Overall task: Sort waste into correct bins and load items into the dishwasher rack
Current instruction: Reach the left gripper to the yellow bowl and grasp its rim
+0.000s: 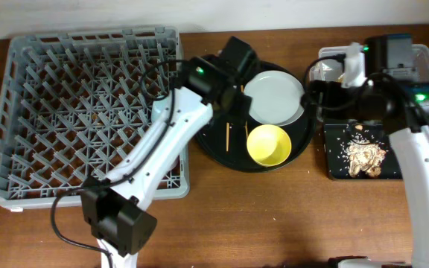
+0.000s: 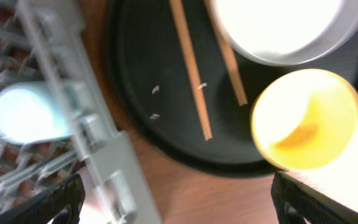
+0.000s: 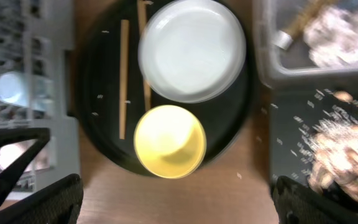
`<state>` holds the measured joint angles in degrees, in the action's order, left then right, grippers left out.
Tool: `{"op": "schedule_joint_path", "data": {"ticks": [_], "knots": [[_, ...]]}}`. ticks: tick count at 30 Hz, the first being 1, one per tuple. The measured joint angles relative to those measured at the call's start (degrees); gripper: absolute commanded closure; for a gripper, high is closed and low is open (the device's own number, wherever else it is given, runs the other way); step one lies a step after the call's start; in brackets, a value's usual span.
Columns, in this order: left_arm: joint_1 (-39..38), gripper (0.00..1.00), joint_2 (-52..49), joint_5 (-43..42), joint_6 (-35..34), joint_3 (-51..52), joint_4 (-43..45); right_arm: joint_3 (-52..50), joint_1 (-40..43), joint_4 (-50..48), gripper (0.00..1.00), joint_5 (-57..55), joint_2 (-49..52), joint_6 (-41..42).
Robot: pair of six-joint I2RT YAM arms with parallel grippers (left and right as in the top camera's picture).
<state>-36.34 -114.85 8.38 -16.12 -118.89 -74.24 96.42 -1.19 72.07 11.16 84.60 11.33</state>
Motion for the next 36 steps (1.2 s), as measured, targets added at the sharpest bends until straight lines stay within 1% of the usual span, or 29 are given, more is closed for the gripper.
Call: {"op": "schedule_joint_path", "data": {"ticks": [2,4,7,11,12,16,21,23,26,30,32,33,36], "knots": [[-2.3,0.05,0.0,0.0,0.1,0.0,3.9,0.0,4.6,2.1,0.01,-0.5,0.0,0.0],[-3.4,0.08,0.0,-0.5,0.1,0.0,5.0,0.0,8.1,3.7,0.01,-0.8,-0.2,0.0],[-3.6,0.09,-1.9,-3.6,0.1,0.0,5.1,0.0,11.0,5.4,0.02,-0.8,-0.3,0.0],[-3.6,0.10,-8.3,-6.8,0.0,0.0,5.1,0.0,11.2,5.9,0.01,-0.8,-0.3,0.0],[-3.6,0.16,-10.3,-7.9,0.0,0.1,5.1,0.0,11.2,5.9,0.01,-0.8,-0.3,0.0],[-3.5,0.25,-11.2,-8.9,-0.6,0.1,5.8,0.0,11.2,6.0,0.02,-0.8,-0.3,0.0],[-3.5,0.28,-11.2,-9.9,-1.6,0.1,7.5,0.0,11.2,6.7,0.01,-0.8,-0.3,0.0],[-3.5,0.31,-11.3,-10.4,-1.9,0.1,7.8,0.0,11.2,6.8,0.01,-0.8,-0.3,0.0],[-3.5,0.33,-13.5,-12.0,-2.1,0.1,8.2,0.0,11.2,6.8,0.02,-0.8,-0.3,0.0],[-3.5,0.50,-18.6,-12.8,-2.4,0.1,8.4,0.0,11.2,6.8,0.01,-0.8,-0.3,0.0],[-3.5,0.64,-19.1,-12.9,-2.5,0.1,8.5,0.0,11.2,6.8,0.02,-0.8,-0.3,0.0],[-3.5,0.66,-19.2,-12.9,-2.6,0.1,8.5,0.0,11.2,6.8,0.02,-0.8,-0.3,0.0],[-3.5,0.67,-19.2,-12.9,-2.8,0.1,8.6,0.0,11.2,6.8,0.02,-0.8,-0.3,0.0]]}}
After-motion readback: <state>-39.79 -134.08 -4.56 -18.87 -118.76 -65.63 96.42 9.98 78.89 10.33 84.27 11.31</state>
